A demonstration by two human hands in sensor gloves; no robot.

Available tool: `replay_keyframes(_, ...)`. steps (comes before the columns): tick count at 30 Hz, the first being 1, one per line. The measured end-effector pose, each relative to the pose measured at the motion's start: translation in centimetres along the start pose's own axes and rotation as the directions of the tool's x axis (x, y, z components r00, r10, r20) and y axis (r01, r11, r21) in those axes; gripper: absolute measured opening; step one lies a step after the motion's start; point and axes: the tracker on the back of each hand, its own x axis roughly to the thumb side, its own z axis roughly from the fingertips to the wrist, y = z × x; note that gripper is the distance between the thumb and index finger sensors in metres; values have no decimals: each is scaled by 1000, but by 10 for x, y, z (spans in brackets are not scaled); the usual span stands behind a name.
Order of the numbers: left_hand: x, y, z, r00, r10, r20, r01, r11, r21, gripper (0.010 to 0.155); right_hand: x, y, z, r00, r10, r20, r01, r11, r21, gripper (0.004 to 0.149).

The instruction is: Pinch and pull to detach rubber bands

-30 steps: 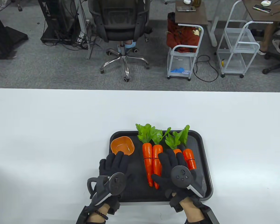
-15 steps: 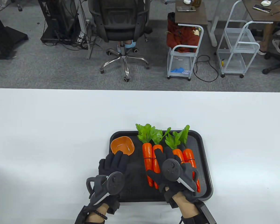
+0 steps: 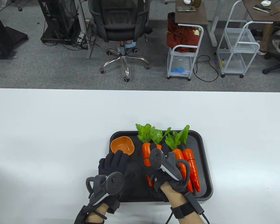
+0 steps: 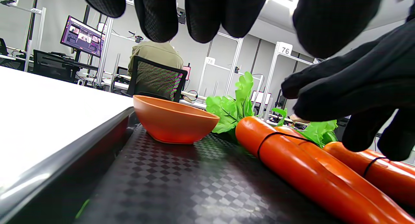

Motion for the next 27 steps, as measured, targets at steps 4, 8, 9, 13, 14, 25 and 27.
replay_keyframes(4,0,0,-1,1000,2,3,-2,1000,-5,74,4,5,-7,999,31,-26,-31,999,22,96)
replay_keyframes(8,2,1,-1,1000,1,10,-1,1000,0,74,6,9,-14,996,62,-59,-59,997,49,97)
replay_keyframes(9,2,1,-1,1000,2,10,-2,1000,2,75,7,11,-16,995,77,-70,-73,995,63,97)
replay_keyframes(13,3,0,-2,1000,6,13,-6,1000,-4,74,7,19,-24,990,100,-100,-90,991,98,98)
replay_keyframes(14,3,0,-2,1000,4,13,-4,1000,-5,75,7,22,-26,989,110,-102,-99,989,106,98)
replay_keyframes(25,3,0,-3,1000,10,1,-10,1000,-9,75,15,34,-34,986,128,-109,-118,988,98,99)
replay_keyframes(27,3,0,-4,1000,12,0,-12,1000,-12,74,16,35,-34,986,126,-109,-115,989,98,99)
